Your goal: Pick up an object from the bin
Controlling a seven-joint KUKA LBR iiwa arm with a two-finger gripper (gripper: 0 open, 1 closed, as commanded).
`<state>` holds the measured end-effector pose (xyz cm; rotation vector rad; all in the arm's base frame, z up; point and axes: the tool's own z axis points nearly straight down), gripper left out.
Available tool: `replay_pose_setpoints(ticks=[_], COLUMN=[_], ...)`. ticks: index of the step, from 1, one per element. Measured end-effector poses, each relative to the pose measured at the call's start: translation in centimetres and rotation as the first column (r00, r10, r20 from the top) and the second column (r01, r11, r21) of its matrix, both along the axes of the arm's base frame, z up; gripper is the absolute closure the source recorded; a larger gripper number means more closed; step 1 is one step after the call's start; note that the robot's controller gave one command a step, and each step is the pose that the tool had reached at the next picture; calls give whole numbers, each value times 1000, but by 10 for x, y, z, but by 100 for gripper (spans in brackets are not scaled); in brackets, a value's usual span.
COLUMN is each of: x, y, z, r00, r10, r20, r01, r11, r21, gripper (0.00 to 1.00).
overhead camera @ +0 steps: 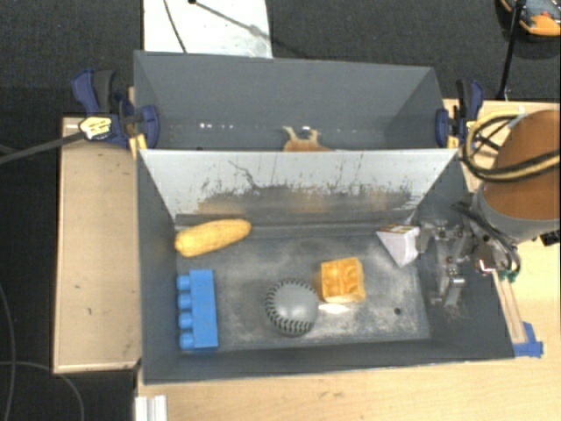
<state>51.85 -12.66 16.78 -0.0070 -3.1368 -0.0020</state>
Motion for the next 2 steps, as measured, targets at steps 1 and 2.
replay_pose_setpoints(ticks=[1, 2], x=[0, -1], y=[0, 4], z=[2, -8], r00=[1000, 998], r10=[1, 66], r20=[3, 11], r01=[-1, -66], r11=[1000, 998], r21=[-1, -3], gripper=[0, 0])
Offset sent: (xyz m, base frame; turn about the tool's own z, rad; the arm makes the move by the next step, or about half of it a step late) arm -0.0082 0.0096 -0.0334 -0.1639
